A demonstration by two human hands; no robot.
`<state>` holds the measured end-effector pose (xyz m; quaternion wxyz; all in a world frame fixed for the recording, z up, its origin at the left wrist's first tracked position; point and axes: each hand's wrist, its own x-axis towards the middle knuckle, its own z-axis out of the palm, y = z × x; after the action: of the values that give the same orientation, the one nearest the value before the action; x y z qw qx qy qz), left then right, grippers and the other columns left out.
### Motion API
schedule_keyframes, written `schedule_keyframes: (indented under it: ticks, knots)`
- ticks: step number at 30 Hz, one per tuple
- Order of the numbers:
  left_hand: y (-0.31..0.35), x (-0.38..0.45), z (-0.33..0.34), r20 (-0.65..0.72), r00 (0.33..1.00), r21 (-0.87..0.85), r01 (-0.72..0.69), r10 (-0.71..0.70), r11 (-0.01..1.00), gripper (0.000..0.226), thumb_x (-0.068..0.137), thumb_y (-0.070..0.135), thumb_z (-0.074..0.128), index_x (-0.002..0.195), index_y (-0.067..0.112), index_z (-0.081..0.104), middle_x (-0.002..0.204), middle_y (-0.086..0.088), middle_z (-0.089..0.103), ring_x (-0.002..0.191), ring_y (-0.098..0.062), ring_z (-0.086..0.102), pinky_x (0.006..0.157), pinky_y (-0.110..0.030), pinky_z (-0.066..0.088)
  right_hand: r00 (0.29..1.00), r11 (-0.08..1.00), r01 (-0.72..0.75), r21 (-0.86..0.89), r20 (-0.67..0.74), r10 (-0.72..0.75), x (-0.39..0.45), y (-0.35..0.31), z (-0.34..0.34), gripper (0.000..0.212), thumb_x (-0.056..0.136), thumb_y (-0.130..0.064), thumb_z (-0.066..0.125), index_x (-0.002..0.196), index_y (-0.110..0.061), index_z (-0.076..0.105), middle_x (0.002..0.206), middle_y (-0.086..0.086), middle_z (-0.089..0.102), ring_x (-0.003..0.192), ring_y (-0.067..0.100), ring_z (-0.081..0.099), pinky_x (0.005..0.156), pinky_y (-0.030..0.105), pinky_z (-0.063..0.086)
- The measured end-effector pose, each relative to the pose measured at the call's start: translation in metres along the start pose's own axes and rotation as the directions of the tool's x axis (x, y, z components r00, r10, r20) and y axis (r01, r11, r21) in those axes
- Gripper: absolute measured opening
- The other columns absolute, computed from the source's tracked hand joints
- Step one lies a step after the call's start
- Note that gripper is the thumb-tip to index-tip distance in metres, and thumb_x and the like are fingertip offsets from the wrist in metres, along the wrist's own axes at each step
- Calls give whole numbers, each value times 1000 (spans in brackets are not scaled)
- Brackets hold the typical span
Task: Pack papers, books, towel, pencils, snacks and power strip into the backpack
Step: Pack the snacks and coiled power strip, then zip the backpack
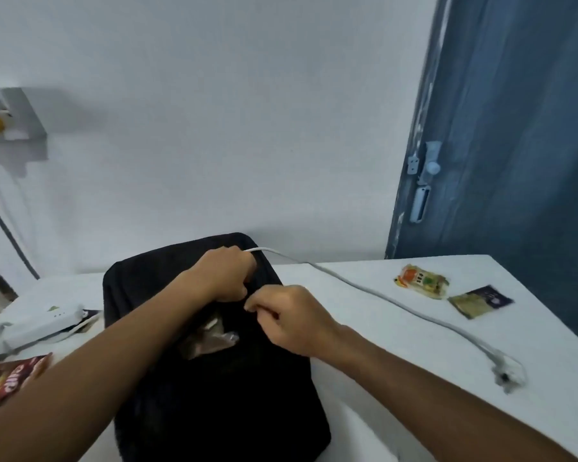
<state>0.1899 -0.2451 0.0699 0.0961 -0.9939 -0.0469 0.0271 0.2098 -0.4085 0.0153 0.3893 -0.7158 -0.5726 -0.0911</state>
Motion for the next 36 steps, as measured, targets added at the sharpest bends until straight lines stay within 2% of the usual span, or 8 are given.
schedule_keyframes:
  ticks: [4,9,15,22,27,30,33,36]
  knots:
    - [24,25,15,130,991,267,-57,23,962,20,82,13,52,101,12,55,105,-5,61,96,-25,62,70,-30,44,920,933,-329,-145,-272,282,-41,74,-66,25,80,-15,44,84,-9,69,81,3,70,71,19,62,66,31,51]
    - [35,44,33,261,965,367,-92,-8,926,29,78,12,58,107,11,58,111,-7,61,98,-23,63,70,-29,48,607,485,-778,-399,-282,743,-106,160,-126,29,87,-6,47,106,-13,67,108,9,67,100,31,59,78,32,45]
    - [55,50,35,270,963,452,-147,23,880,27,78,8,60,104,10,61,109,-6,64,97,-23,64,66,-28,45,416,115,-632,-766,-210,885,-168,209,-139,47,91,-18,46,137,-17,40,130,11,42,125,39,39,93,47,46]
    - [60,51,45,230,972,489,-154,43,858,23,80,8,60,102,12,64,107,-5,66,97,-23,65,67,-29,44,493,70,-537,-841,-246,835,-165,211,-127,34,88,-19,47,121,-22,56,110,2,64,106,28,59,85,39,47]
    - [57,49,47,212,976,477,-153,56,866,23,81,14,60,104,13,62,108,-4,65,99,-23,64,67,-28,43,673,175,-559,-811,-320,667,-143,198,-116,22,73,-23,68,94,-15,67,92,8,66,82,29,63,70,34,48]
    - [54,47,46,211,976,432,-137,48,892,22,84,14,58,105,10,60,109,-7,64,99,-25,64,68,-29,43,856,517,-517,-683,-398,330,-111,176,-95,25,63,-8,78,87,-8,70,77,12,62,67,34,60,59,36,45]
    - [49,41,44,200,978,345,-130,62,930,23,83,12,57,105,8,58,110,-10,62,101,-28,62,71,-31,44,884,796,-337,-504,-460,83,-62,127,-67,35,65,8,51,93,-2,69,80,13,57,71,34,56,59,36,44]
    - [28,34,44,181,980,128,-110,86,986,13,80,11,57,93,11,56,102,-9,59,98,-28,61,71,-29,44,885,929,-58,-365,-449,-121,-28,67,-35,41,70,11,45,103,-7,61,90,8,51,78,26,49,67,33,42]
